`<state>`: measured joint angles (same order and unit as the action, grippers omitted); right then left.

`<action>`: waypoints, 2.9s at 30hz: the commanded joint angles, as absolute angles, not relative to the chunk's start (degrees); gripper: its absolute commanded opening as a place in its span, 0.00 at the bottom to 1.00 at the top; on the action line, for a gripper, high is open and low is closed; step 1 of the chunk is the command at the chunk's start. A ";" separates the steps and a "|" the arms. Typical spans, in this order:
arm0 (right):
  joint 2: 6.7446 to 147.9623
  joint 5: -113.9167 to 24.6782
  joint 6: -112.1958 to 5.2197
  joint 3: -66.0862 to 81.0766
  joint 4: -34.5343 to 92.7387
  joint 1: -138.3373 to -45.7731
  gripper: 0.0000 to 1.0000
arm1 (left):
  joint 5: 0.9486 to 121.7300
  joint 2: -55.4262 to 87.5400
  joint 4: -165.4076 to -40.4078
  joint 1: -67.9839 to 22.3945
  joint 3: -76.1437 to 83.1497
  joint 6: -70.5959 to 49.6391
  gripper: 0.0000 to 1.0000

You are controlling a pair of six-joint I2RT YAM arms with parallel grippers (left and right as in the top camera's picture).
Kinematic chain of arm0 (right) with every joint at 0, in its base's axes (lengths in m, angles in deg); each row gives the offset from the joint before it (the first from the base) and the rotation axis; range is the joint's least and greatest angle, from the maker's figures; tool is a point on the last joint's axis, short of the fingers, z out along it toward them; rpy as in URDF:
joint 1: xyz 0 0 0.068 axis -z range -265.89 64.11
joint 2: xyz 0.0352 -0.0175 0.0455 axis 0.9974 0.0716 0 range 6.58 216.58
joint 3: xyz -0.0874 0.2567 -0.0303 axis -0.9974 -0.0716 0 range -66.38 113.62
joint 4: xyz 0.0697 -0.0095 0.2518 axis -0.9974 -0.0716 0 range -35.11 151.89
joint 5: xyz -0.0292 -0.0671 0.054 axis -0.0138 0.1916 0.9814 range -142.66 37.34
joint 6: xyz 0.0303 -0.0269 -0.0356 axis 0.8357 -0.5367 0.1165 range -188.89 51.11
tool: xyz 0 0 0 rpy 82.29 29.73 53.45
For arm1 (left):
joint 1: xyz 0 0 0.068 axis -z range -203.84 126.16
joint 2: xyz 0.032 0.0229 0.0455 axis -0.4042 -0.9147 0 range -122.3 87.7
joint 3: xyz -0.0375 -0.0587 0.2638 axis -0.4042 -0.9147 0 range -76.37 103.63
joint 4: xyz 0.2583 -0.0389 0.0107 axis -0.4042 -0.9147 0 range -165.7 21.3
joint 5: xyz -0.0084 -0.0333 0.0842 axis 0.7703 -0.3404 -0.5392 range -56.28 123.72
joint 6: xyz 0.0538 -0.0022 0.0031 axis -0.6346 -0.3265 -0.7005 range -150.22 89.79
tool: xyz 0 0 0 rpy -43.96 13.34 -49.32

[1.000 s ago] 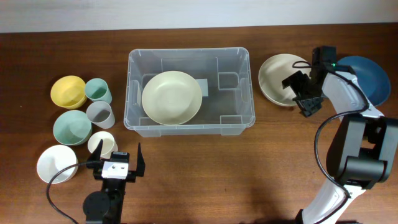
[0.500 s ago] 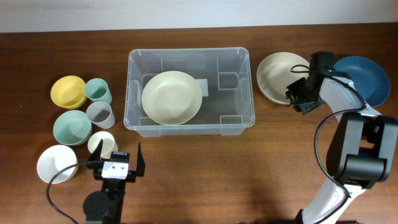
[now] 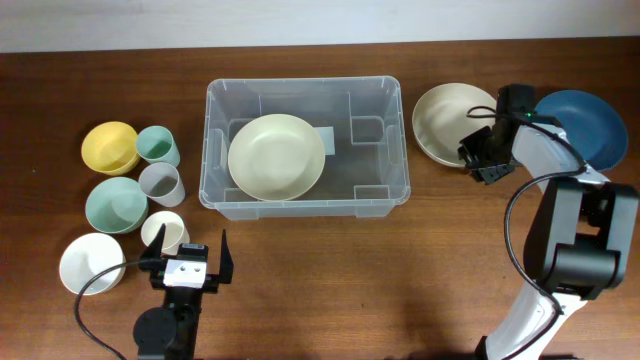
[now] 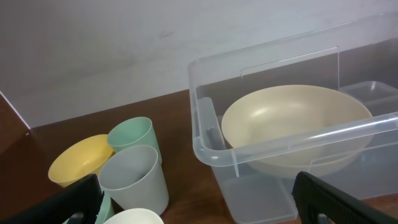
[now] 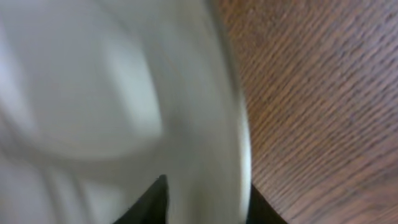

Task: Pack container
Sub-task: 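Move right gripper to the back cream bowl and grasp its rim, then lift the back cream bowl and carry it over the bin, then stack the cream bowl onto the first bowl and release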

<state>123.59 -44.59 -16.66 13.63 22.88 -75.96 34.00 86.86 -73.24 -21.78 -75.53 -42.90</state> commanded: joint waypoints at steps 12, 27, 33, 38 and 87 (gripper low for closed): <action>125.08 -43.43 -16.51 14.00 25.99 -74.73 0.04 | 34.83 87.19 -73.32 -22.15 -75.84 -43.80 1.00; 122.48 1.38 -23.48 26.32 44.35 -64.88 0.04 | 34.85 87.19 -73.32 -22.15 -75.84 -43.80 1.00; 118.85 17.53 -24.02 32.53 46.27 -68.57 0.04 | 34.83 87.19 -73.32 -22.15 -75.84 -43.80 1.00; 114.94 15.26 -27.61 32.79 43.08 -78.89 0.04 | 34.85 87.19 -73.32 -22.15 -75.84 -43.78 1.00; 129.78 -33.16 -29.18 32.40 24.15 -112.13 0.08 | 34.83 87.19 -73.32 -22.15 -75.84 -43.80 1.00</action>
